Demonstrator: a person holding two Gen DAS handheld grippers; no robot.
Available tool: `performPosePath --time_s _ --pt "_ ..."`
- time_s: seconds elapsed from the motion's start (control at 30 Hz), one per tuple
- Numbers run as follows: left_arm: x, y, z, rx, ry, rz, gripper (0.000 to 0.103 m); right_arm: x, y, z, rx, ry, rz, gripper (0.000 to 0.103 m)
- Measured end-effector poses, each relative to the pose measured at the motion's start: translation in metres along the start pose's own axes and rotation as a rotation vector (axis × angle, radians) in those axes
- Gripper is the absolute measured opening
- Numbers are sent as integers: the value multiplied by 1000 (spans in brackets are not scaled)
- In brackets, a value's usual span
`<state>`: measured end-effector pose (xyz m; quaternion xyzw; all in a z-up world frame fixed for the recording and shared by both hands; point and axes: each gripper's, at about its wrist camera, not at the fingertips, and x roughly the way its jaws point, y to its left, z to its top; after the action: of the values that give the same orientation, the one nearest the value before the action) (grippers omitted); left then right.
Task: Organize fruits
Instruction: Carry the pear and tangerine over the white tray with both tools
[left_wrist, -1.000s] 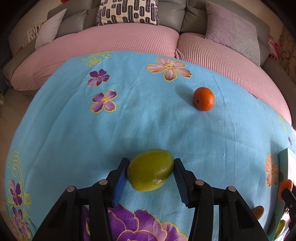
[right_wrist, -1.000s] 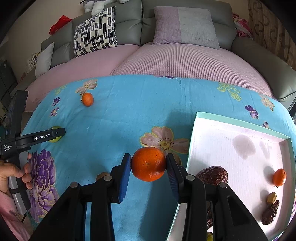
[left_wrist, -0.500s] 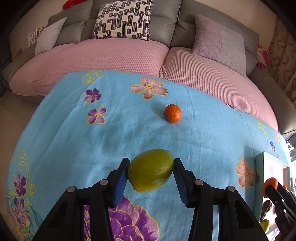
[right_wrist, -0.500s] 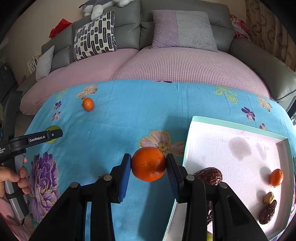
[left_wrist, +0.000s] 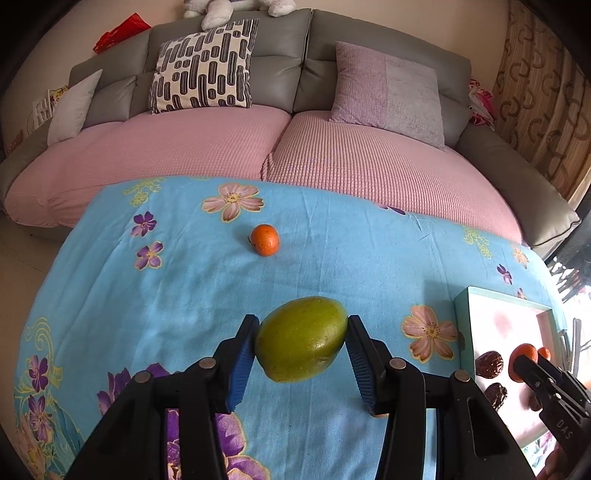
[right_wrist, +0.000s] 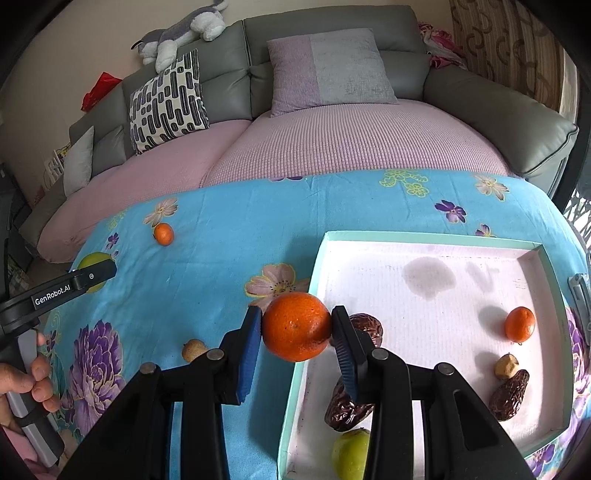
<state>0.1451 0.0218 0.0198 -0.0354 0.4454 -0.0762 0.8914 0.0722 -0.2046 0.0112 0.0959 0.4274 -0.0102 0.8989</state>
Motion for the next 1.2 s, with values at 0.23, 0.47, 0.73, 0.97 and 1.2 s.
performPosePath --time_s 0.23,0.47,0.73,0.97,1.2 --pt "11 -54 -12 132 29 -70 51 -5 -38 0 59 -7 -41 40" --pt "10 -135 -32 310 18 -217 51 -9 -114 -4 226 -3 -186 40" --pt "14 -180 -42 398 -1 -286 51 -31 -154 -7 302 -63 -230 40" --pt "31 -197 -37 429 -26 -267 51 -24 -158 -4 291 -71 -194 40" --pt "58 -209 -39 430 14 -240 51 -9 -162 -4 289 -29 -184 40"
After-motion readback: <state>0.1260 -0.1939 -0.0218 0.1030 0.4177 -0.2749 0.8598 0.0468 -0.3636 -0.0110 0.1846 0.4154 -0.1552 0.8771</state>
